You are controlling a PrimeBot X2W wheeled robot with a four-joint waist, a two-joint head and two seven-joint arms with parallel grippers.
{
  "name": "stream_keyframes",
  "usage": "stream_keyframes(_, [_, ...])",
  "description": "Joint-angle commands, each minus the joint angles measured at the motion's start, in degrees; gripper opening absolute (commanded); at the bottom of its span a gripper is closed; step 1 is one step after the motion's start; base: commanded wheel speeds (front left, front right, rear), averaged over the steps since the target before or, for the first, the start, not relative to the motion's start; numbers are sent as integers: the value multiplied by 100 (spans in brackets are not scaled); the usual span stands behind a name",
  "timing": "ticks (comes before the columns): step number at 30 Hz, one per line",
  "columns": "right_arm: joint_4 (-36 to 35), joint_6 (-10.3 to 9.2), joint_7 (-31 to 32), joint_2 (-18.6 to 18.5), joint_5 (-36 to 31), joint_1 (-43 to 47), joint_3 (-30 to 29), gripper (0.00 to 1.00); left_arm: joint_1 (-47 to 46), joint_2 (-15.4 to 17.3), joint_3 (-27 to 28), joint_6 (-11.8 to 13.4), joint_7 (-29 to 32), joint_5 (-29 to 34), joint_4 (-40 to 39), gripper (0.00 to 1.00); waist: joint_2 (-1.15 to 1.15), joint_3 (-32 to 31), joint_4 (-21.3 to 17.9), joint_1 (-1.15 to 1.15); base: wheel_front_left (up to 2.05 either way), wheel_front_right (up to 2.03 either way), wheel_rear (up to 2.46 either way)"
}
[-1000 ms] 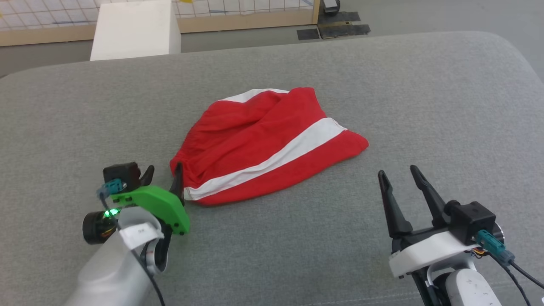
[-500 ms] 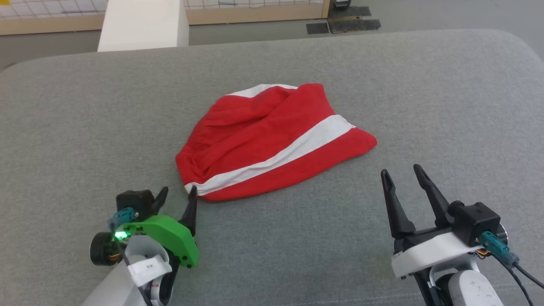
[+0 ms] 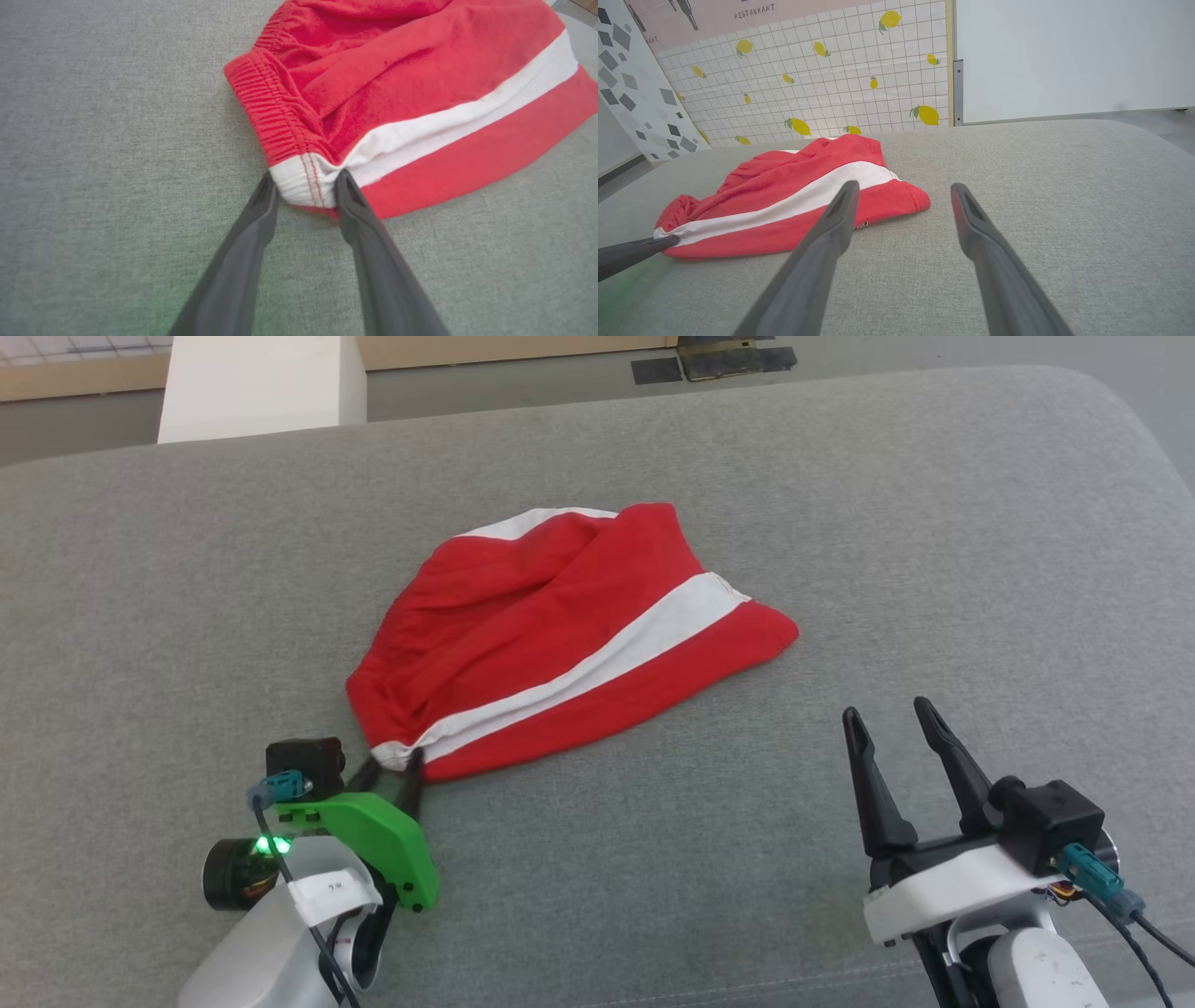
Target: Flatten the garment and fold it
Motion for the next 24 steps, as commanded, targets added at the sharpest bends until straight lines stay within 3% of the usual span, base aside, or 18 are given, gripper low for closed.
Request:
stream_keyframes(1, [20,-9,-42,1,7,-121,-10,100,-104,-27,-10,-42,33,-61,29,0,0,6,43,0,0,0,0])
stream_keyframes(9, [469,-9,629,1,-204,-1254,35,100,-263,-130,-88,-78,-42,-4,-39,0,0,201,368,0,0,0,0])
stream_keyframes(10, [677,-9,813,1,-207,-1493,26,100,-304,-144,-111,-83,-43,20,-43,0,0,251,437,0,0,0,0])
stream_keyframes(11, [1677,-9,1614,1,-223,-2367,-76,100,-451,-203,-140,-66,-63,67,-13,0,0,447,670,0,0,0,0])
stream_keyframes(15, [2688,-9,2369,1,-500,-3165,-335,100,-626,-309,-216,-148,-76,108,5,0,0,660,920,0,0,0,0])
stream_keyframes(24, [4057,-9,3230,1,-1304,-4160,-710,100,-976,-586,-345,-327,-181,161,131,0,0,1029,1351,0,0,0,0])
